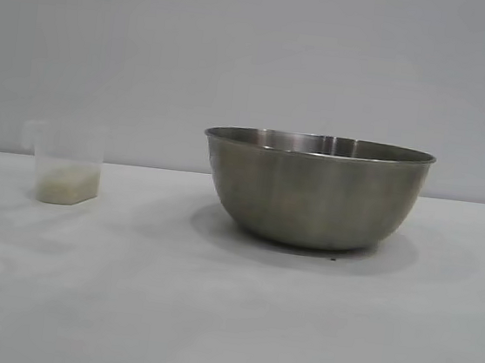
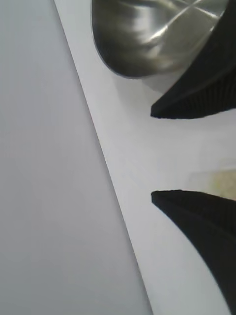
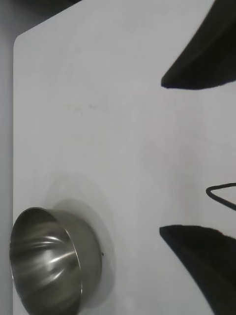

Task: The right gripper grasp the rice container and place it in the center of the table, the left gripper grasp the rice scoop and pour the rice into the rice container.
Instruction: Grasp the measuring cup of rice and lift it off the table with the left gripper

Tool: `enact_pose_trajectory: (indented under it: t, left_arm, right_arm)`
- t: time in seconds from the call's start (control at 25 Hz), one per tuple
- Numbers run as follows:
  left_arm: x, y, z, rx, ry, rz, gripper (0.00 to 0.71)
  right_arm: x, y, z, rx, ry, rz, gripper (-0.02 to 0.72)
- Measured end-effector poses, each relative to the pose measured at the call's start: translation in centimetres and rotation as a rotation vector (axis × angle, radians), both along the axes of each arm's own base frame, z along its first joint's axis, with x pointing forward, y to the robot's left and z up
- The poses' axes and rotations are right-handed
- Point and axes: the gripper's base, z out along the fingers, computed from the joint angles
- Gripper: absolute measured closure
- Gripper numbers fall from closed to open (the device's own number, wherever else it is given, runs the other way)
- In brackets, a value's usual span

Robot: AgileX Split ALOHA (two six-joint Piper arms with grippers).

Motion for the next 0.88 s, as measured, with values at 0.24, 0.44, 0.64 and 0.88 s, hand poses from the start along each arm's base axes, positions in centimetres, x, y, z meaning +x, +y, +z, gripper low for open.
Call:
enact_pose_trajectory:
  t: [0.24,0.44,0.64,0.88]
  left_arm:
    - [-0.5,2.3,-1.9,-0.075,-0.046,0.235,0.163]
    - [0.0,2.3,-5.1,-0.021,0.046,0.262,0.148]
    - [0.3,2.3,-8.6,0.051,0.142,0.261,0.238]
    - [0.4,1.7,-11.2,0.017,0.232,0.203,0.296]
  right_arm:
    - [0.0,0.0,0.0,0.000,0.000,0.000,0.232]
    - [0.0,0.0,0.0,0.000,0.000,0.000,0.232]
    - [0.0,0.0,0.0,0.000,0.000,0.000,0.232]
    - [0.0,0.0,0.0,0.000,0.000,0.000,0.232]
